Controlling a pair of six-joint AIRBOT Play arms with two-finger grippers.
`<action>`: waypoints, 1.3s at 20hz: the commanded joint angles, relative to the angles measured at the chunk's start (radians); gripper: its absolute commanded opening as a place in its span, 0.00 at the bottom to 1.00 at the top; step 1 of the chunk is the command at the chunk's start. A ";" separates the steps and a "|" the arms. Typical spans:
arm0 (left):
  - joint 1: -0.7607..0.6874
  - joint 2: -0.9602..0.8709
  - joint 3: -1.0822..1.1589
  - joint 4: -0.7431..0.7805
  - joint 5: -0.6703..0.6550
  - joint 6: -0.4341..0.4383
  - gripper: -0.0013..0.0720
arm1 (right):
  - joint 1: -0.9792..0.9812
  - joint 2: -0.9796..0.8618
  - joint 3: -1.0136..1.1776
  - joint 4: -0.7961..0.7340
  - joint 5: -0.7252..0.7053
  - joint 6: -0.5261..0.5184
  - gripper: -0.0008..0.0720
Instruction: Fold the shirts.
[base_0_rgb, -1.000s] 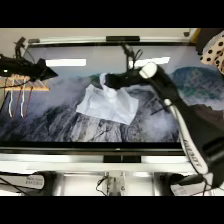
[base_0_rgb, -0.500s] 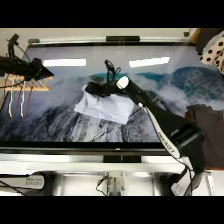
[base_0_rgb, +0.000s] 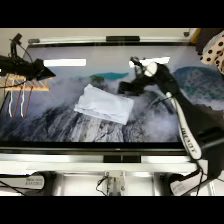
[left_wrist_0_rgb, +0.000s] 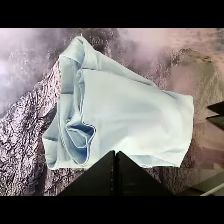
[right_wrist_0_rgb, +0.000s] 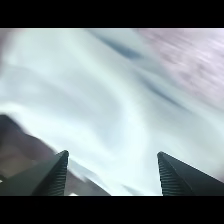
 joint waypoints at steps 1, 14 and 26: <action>0.001 0.000 0.000 0.003 0.002 0.012 0.07 | -0.172 0.043 -0.108 -0.100 0.256 0.075 0.90; 0.001 0.000 0.000 0.003 0.017 0.011 0.07 | -0.066 -0.057 -0.377 0.351 -0.223 -0.115 0.90; 0.001 0.000 0.000 0.003 0.016 0.011 0.07 | -0.155 0.098 -0.279 0.738 -0.312 -0.450 0.09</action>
